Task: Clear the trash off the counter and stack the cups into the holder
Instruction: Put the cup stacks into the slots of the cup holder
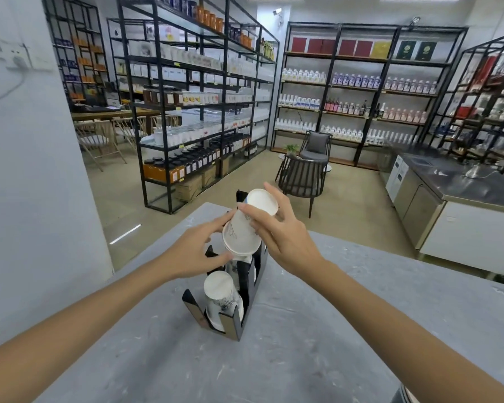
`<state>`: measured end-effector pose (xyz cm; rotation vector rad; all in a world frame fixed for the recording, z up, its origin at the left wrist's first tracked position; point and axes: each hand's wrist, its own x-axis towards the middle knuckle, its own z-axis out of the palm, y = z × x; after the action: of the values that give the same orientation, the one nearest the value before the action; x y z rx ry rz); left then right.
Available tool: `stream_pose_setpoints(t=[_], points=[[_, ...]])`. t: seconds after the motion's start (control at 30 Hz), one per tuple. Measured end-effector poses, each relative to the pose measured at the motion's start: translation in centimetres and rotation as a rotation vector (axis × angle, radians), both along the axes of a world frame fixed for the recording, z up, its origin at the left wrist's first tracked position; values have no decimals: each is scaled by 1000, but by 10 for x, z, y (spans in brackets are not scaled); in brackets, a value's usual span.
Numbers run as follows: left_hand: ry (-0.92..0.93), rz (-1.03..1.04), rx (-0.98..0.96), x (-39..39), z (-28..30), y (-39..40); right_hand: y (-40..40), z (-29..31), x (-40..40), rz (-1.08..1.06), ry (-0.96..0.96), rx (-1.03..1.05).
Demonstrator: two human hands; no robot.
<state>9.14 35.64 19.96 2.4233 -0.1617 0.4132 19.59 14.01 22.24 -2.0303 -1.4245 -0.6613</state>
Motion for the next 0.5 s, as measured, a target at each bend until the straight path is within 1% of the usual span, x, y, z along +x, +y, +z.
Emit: stream_pose_setpoints(t=[0.07, 0.17, 0.5], points=[[16, 4, -33, 1, -9, 7, 7, -6, 3, 31, 21, -54], [51, 13, -108, 3, -18, 12, 18, -15, 6, 75, -1, -93], [186, -7, -411, 23, -51, 29, 36, -24, 12, 66, -48, -78]])
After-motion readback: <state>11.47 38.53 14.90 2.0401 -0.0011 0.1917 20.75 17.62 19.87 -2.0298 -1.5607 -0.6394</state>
